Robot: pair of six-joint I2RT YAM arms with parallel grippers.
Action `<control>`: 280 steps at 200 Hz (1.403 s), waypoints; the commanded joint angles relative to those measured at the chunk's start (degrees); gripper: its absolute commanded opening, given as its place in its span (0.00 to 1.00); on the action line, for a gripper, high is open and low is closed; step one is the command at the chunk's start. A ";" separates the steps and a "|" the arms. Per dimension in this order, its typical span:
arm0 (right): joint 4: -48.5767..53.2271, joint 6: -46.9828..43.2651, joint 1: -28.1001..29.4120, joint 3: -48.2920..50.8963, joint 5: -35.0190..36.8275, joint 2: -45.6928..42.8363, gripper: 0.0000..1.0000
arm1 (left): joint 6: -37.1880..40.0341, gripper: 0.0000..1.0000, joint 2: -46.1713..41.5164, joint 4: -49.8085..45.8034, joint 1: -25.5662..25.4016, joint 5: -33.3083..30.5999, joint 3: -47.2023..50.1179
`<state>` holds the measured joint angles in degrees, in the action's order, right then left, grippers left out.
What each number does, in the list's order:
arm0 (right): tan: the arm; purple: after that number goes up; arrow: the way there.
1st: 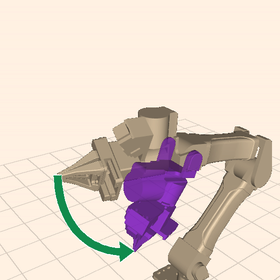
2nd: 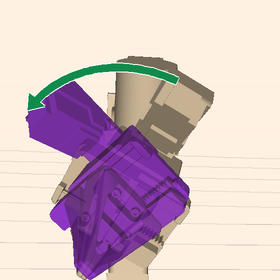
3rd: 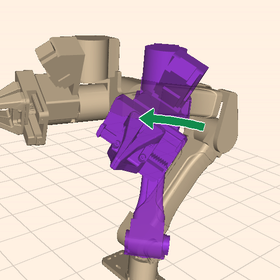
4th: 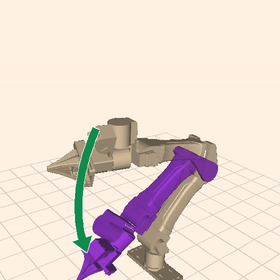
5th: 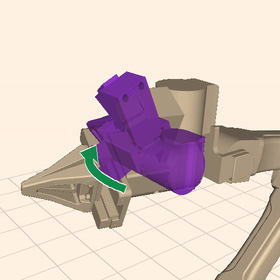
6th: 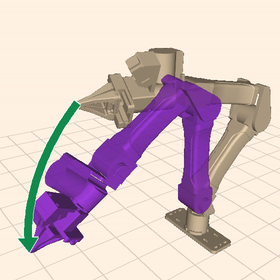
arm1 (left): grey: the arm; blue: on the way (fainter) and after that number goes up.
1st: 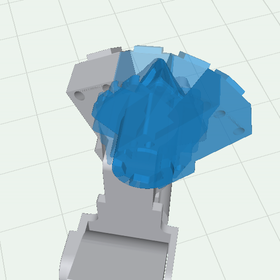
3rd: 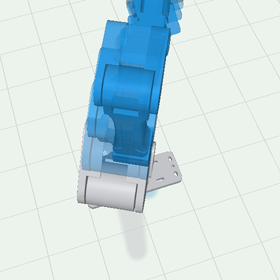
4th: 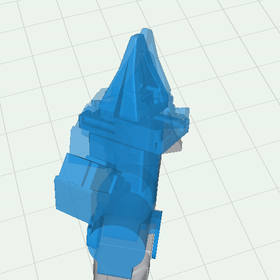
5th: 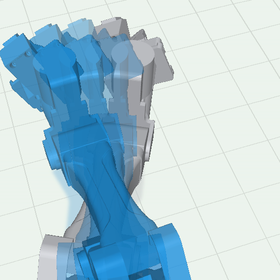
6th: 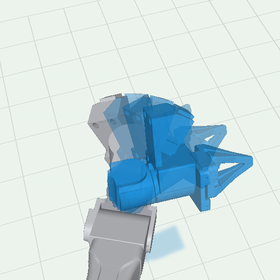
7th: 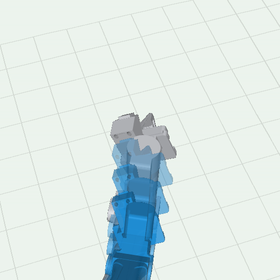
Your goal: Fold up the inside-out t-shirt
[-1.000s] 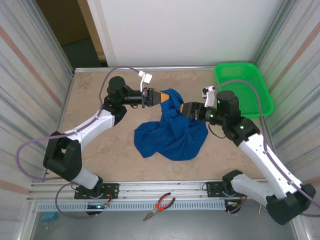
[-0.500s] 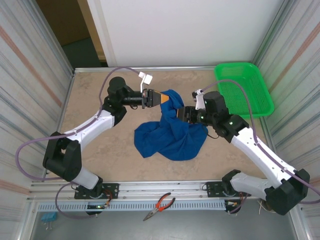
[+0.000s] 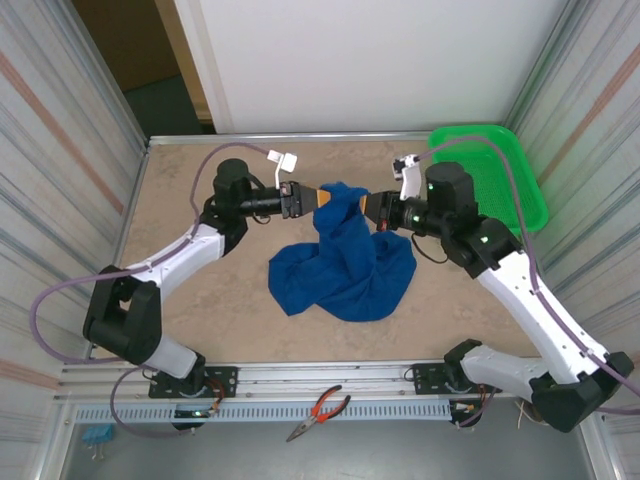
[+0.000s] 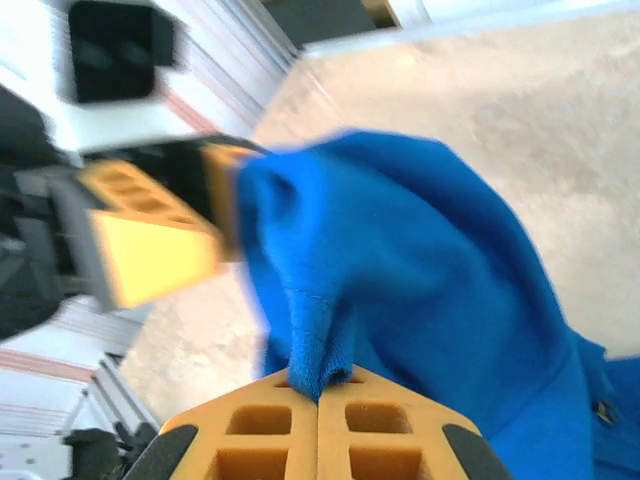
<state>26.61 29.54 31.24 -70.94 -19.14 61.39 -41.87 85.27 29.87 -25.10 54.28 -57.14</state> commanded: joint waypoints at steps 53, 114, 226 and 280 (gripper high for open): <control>-5.04 5.06 -2.80 -2.83 -7.62 0.77 0.00 | 8.87 0.65 -14.95 -7.56 0.96 -16.63 7.60; -7.05 7.17 -3.03 -0.13 -6.54 1.28 0.00 | 22.78 0.65 -18.85 -20.58 -12.22 -32.58 5.73; -7.70 7.99 -2.33 1.77 -5.58 0.22 0.00 | 24.03 0.65 -12.50 -20.38 -14.60 -31.28 1.07; -8.09 7.97 -2.35 1.85 -5.82 0.14 0.00 | 24.34 0.64 -10.85 -21.24 -15.76 -31.08 0.98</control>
<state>20.56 36.97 28.53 -69.45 -25.32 62.59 -19.18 73.32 8.73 -40.23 22.87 -54.43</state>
